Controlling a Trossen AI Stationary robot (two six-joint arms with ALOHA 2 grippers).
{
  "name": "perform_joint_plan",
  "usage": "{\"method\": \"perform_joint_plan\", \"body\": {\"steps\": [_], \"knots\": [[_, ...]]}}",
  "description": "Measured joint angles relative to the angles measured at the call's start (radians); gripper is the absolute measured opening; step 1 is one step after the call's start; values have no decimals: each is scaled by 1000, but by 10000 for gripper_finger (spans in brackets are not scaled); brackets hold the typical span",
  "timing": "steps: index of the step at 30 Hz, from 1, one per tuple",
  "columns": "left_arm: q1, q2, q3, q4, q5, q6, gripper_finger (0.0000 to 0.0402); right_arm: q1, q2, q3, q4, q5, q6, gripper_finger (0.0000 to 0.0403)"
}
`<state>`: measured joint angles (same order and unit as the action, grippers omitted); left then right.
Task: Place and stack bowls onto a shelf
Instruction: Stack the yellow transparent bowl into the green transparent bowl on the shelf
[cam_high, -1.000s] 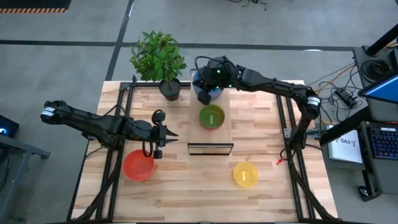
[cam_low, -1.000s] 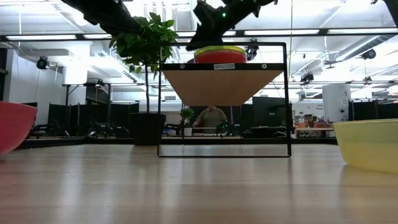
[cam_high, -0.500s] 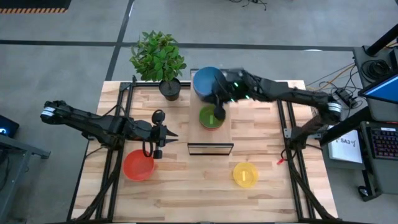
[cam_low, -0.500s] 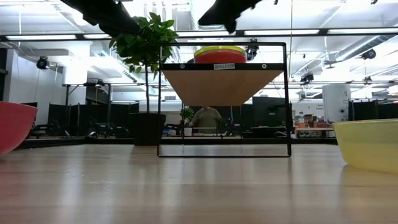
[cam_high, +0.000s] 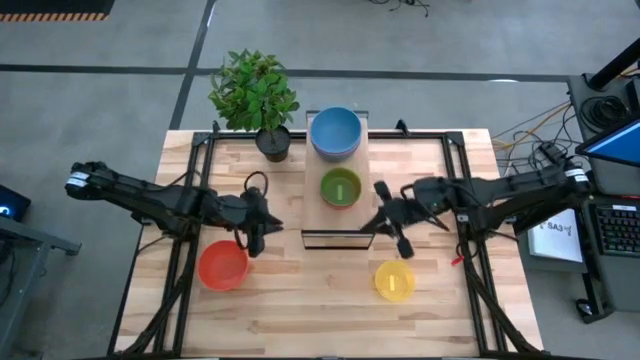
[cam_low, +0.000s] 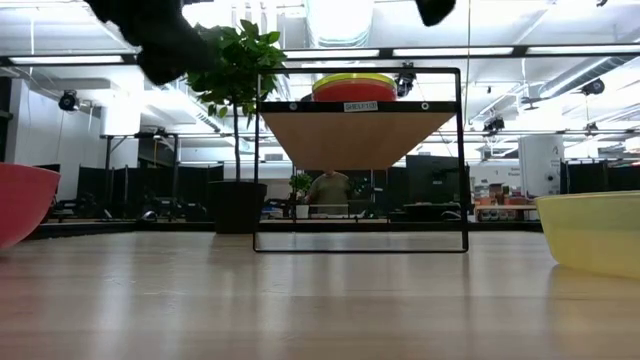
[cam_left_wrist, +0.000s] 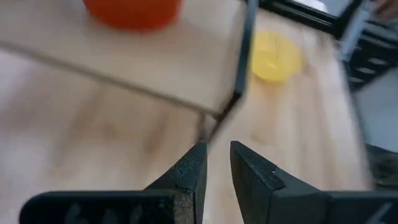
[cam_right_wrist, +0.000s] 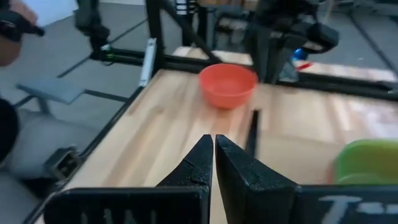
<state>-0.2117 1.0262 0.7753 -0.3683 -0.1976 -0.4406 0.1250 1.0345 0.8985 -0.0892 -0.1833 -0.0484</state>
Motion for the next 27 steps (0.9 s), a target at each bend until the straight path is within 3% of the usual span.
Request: {"method": "perform_joint_plan", "body": {"steps": [5, 9, 13, 19, 22, 27], "knots": [[-3, 20, 34, -114, 192, -249, 54, 55, -23, -76, 22, 0, 60, 9], [-13, 62, 83, -210, 215, -364, 54, 78, -2, -91, 20, 1, 174, 9], [-22, 121, 126, -250, 217, -350, 54, 109, 40, -91, -21, -9, 426, 9], [-21, 206, 184, -266, 217, -238, 54, 203, 135, -5, -397, -37, 819, 9], [-22, 242, 217, -286, 210, -188, 54, 266, 216, 104, -566, -33, 922, 9], [-25, 276, 230, -283, 195, -133, 54, 342, 375, 297, -735, -26, 956, 9]]}}
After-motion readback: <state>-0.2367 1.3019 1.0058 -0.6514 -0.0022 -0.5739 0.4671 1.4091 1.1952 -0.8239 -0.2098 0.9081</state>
